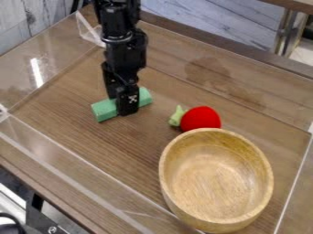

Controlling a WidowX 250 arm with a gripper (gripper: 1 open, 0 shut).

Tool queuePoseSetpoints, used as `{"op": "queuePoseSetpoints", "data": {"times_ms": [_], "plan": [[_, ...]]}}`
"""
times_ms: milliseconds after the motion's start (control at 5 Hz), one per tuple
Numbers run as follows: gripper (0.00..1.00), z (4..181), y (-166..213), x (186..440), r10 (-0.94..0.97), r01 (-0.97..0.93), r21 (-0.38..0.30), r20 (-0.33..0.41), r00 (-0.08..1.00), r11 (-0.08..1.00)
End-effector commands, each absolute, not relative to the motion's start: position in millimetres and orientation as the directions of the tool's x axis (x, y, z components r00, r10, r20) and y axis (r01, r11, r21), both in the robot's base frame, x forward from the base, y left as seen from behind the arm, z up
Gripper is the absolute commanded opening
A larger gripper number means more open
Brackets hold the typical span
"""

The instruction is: Put the green stick in the brown bowl

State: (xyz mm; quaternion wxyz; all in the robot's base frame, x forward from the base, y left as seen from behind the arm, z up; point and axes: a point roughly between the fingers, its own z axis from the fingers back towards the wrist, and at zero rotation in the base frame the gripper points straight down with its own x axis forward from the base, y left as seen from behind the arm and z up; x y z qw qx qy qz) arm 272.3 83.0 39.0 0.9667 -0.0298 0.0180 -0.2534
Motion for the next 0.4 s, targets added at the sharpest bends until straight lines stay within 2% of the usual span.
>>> {"op": "queuePoseSetpoints", "data": {"times_ms": [0,200], "plan": [[1.0,48.0,84.5,288.3,-0.45,0.451,-0.027,0.021,0.893,0.892],[1.0,42.2,85.0,291.1,-0.427,0.427,-0.025,0.02,0.904,0.904]]}}
